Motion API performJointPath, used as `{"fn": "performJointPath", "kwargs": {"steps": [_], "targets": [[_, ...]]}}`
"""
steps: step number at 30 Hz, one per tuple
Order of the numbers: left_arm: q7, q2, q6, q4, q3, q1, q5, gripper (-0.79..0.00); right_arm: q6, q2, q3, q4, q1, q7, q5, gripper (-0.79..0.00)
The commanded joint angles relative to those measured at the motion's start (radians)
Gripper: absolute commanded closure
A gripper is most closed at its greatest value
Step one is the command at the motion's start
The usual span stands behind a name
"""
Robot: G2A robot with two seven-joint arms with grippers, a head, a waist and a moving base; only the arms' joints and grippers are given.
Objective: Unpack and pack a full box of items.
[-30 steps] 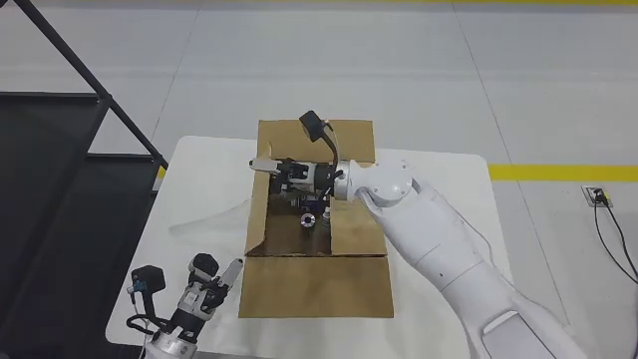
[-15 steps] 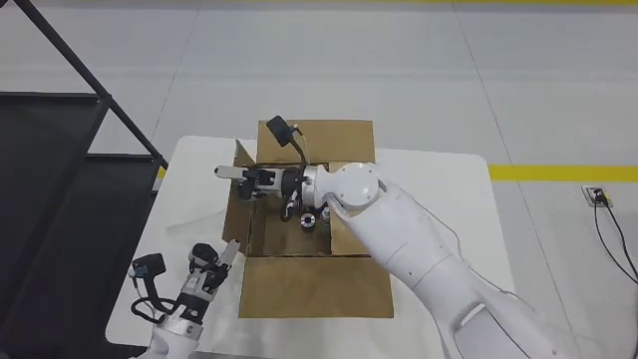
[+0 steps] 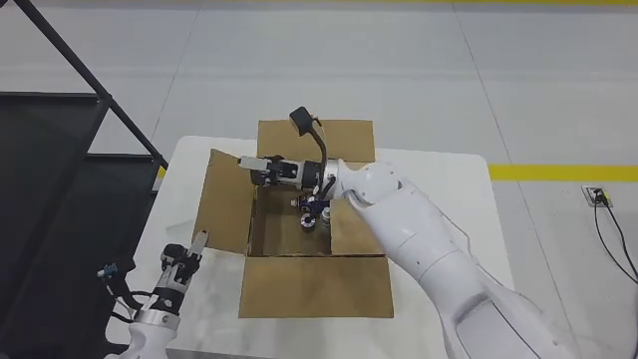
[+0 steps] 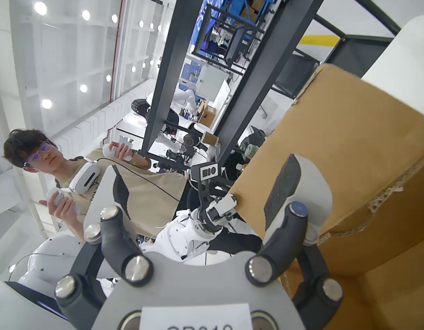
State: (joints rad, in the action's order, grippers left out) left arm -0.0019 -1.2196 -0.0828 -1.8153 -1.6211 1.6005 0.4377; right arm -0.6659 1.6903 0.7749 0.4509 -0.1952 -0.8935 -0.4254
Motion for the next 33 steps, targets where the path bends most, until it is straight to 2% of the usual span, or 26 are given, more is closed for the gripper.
{"fn": "performJointPath", "kwargs": {"steps": [1,10,21,27,33], "targets": [[-0.005,0.000,0.007,0.019,-0.006,-0.006,0.002,-0.785,-0.013,-0.012,0.021,0.001,-0.006,0.000,-0.002,-0.785],[-0.011,-0.004,0.053,0.085,-0.002,-0.042,0.010,-0.785,-0.023,-0.069,0.105,0.070,-0.054,-0.001,0.019,-0.785],[-0.016,-0.008,0.094,0.162,0.012,-0.087,0.032,-0.785,0.027,-0.121,0.180,0.199,-0.128,-0.003,0.071,-0.785],[0.001,-0.010,0.095,0.119,0.008,-0.075,0.054,-0.785,0.050,-0.138,0.210,0.249,-0.157,-0.006,0.089,-0.785],[0.078,-0.012,0.089,0.002,0.000,-0.029,0.118,-0.785,0.062,-0.155,0.241,0.300,-0.188,-0.008,0.103,-0.785]]}}
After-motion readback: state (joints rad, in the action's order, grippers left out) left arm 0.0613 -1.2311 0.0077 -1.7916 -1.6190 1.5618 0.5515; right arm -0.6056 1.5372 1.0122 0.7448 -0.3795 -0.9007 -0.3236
